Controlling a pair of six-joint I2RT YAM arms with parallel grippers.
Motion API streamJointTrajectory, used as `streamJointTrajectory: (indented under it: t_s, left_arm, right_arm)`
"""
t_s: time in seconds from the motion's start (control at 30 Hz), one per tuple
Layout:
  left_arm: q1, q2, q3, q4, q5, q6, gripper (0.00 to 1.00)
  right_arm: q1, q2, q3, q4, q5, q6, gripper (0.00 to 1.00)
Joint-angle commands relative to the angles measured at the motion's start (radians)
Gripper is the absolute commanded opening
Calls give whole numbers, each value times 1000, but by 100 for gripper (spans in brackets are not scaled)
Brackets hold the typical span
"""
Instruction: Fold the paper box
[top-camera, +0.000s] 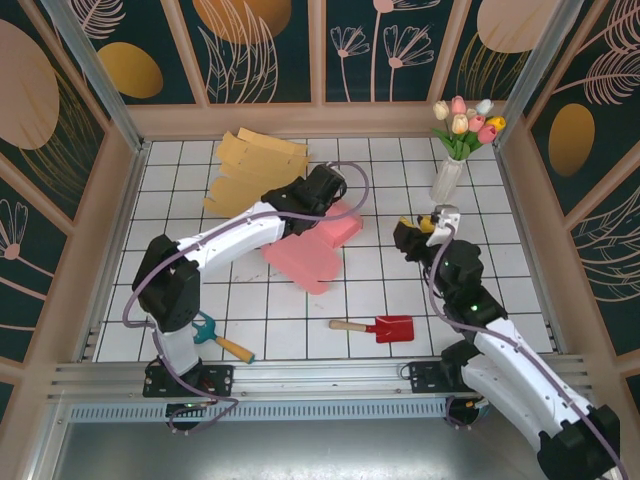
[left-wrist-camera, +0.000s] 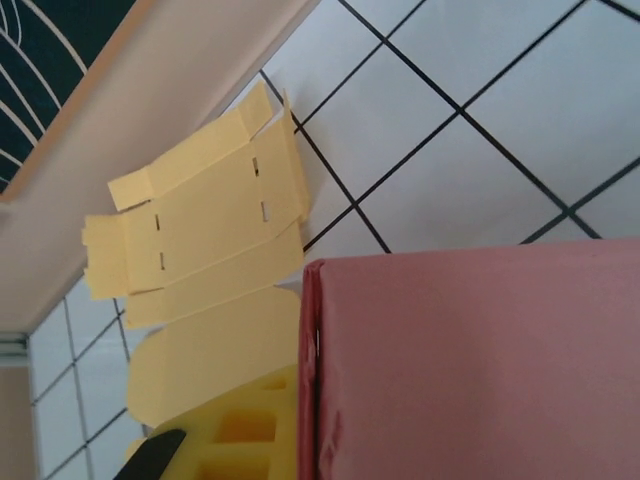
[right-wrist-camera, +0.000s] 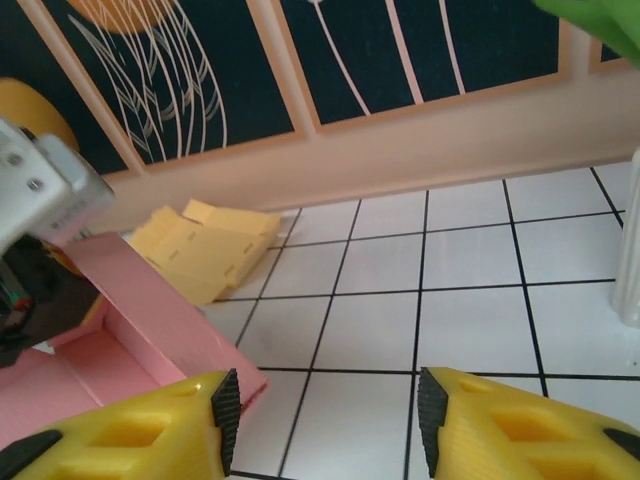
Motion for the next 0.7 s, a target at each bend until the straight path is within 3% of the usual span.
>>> streamJointTrajectory:
  t_s: [0.0, 0.13, 0.47, 0.67]
  left_arm:
    - [6, 87, 80, -184, -5, 155, 0]
    - [4, 171, 98, -198, -120, 253, 0]
    - [-4, 267, 29, -28, -145, 429, 0]
    - [-8, 366, 94, -49, -129, 448, 0]
  right_arm:
    - [-19, -42, -27, 32, -39, 47, 55]
    - [-28, -42, -27, 33, -54, 61, 55]
    - [-43, -42, -38, 50, -84, 86, 56]
    - [-46, -42, -39, 47, -84, 86, 56]
